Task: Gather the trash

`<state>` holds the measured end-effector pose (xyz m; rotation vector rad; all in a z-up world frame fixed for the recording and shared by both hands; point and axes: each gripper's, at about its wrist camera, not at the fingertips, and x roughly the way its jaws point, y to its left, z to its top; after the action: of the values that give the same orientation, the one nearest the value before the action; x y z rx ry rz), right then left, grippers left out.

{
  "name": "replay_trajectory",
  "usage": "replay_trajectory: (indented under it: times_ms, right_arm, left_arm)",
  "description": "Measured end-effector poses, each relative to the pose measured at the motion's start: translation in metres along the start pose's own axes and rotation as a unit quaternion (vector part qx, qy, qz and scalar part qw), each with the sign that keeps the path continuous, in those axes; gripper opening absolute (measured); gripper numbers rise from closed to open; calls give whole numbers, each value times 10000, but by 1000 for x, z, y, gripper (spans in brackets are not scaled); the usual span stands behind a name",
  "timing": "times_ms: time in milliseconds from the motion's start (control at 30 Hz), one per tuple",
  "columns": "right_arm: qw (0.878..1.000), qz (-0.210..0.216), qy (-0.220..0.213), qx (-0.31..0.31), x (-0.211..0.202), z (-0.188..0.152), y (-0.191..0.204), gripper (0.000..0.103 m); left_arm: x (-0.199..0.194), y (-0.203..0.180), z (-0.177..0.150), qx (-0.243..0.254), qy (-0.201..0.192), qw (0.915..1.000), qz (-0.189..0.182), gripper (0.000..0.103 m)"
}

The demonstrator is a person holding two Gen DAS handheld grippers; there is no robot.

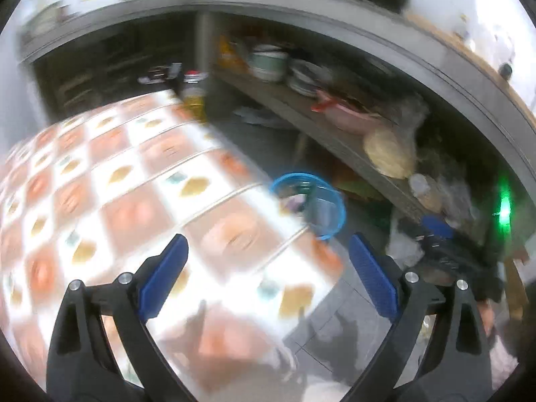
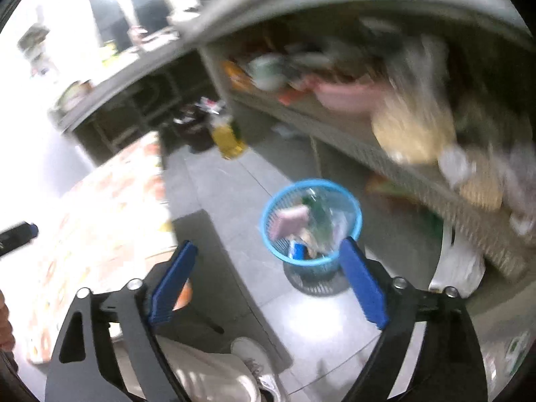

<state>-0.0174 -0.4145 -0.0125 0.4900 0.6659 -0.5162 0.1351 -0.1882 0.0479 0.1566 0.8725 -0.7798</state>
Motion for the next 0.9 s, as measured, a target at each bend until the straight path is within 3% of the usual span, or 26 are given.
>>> replay_trajectory:
  times_ms: [133,267,533,600,700,800,900]
  right_arm:
    - [9967,86,-417,-694,-41,-7,47,96]
    - [9911,297,-586,-1157,-69,-22,84,96]
    - [9806,5,-944,-1718,-109,-69,131,96]
    - [9794,52,-955,-1778,-114,-79,138,96]
    - [9769,-11,-953,-1913,-118,-91,146,96]
    - [9757,-187,-649,-2083,-113,-102,153,96]
    - [9781,-253,-417,-2026,-109,-106,151,96]
  left_arm:
    - [-40,21,-45,-610,-309,9973,260,94]
    - [-68,26,-79,-935,-541,9901,895,94]
    - [-108,35,-118,-1153,-738,9654,2219,94]
    - [-114,37,-121,-1162,-694,9557,2615,94]
    - [-120,39,-129,-1287,-696,9501,2754,94]
    - [-123,40,-142,-1562,-787,9432,2824,94]
    - [-116,42,-151,-1698,-619,9421,2826,94]
